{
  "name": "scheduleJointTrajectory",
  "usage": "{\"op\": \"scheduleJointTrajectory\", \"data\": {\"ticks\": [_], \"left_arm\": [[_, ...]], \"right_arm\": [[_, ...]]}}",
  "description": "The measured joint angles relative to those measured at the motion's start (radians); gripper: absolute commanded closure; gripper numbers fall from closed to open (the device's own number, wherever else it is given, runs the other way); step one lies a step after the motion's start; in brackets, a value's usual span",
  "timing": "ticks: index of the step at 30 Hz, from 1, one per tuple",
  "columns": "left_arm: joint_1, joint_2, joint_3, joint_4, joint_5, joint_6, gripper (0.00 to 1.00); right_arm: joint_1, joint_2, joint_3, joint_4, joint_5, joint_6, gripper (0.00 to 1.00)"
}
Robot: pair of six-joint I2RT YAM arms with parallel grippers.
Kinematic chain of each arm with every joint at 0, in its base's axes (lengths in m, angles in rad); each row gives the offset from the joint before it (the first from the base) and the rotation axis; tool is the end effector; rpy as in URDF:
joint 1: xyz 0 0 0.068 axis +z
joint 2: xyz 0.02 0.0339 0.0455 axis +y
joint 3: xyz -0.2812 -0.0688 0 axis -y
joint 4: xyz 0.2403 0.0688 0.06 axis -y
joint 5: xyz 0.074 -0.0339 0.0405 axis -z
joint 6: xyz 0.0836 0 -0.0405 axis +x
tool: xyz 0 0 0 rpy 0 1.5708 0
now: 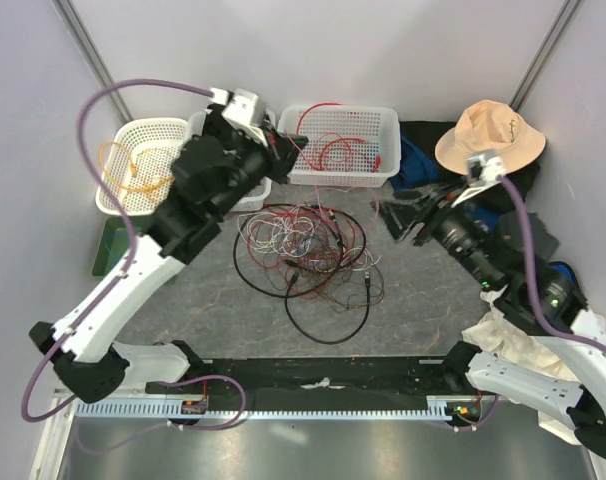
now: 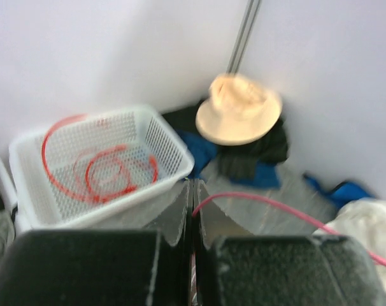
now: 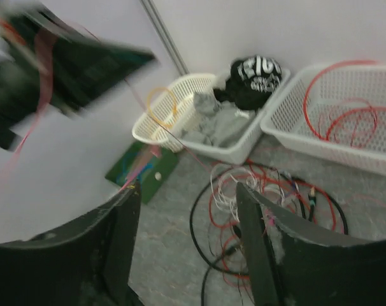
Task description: Untangle the cables
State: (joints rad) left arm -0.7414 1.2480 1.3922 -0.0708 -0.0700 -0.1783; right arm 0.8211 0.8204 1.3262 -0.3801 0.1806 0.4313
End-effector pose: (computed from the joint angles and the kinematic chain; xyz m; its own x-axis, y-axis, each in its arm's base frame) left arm 0.2377 -0.2097 0.4856 -0.0571 -0.1876 -0.9806 0.6219 0.7616 -0.1819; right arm 0.1230 0.1101 0.5077 -0.1726 0.4181 -0.8918 -0.5795 0.6891 0.4352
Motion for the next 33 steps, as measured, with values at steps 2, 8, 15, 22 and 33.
{"op": "scheduleJointTrajectory", "data": {"ticks": [2, 8, 15, 22, 33], "left_arm": [[0.000, -0.003, 0.152, -0.128, 0.027, -0.030, 0.98], [0.000, 0.016, 0.464, -0.373, 0.114, -0.095, 0.98], [0.000, 0.066, 0.563, -0.497, 0.172, -0.129, 0.98], [0.000, 0.105, 0.565, -0.556, 0.211, -0.152, 0.98], [0.000, 0.105, 0.565, -0.567, 0.212, -0.155, 0.98]], "right_arm": [[0.000, -0.016, -0.094, 0.005, 0.004, 0.000, 0.25], [0.000, 0.000, -0.279, 0.074, -0.036, -0.003, 0.06], [0.000, 0.047, -0.336, 0.278, -0.119, -0.008, 0.02], [0.017, 0.207, -0.319, 0.521, -0.230, 0.013, 0.02], [0.069, 0.433, -0.254, 0.721, -0.294, 0.035, 0.11]]}}
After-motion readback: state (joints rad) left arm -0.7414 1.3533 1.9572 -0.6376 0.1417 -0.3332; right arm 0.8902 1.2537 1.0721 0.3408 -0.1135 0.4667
